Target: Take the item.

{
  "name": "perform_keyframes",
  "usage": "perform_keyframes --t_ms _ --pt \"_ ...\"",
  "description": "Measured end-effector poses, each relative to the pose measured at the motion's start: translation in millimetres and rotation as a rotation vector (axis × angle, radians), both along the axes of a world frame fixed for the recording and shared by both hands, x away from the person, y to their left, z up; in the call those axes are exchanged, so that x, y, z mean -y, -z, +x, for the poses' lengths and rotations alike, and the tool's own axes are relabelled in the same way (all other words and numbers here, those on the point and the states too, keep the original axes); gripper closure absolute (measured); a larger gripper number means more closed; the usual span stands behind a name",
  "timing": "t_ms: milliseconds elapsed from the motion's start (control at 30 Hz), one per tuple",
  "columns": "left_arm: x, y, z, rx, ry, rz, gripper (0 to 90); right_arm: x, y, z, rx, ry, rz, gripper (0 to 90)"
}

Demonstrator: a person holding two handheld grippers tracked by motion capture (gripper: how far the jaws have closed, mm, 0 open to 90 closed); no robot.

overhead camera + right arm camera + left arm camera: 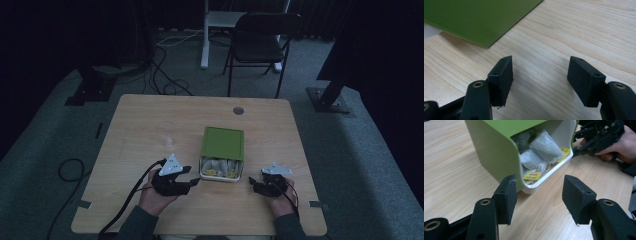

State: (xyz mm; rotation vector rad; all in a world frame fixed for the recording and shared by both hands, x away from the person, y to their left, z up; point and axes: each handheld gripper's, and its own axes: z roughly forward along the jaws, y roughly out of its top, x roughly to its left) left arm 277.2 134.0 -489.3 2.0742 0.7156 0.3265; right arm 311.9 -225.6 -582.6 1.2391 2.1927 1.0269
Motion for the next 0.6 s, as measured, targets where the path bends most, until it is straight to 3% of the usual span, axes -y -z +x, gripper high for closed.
perform_keyframes --t_ms 600 --pt "40.2 9.2 6.4 0.006 0.094 0.046 48.4 -0.9 -0.1 1.0 -0.001 -0.005 -0.001 36.6"
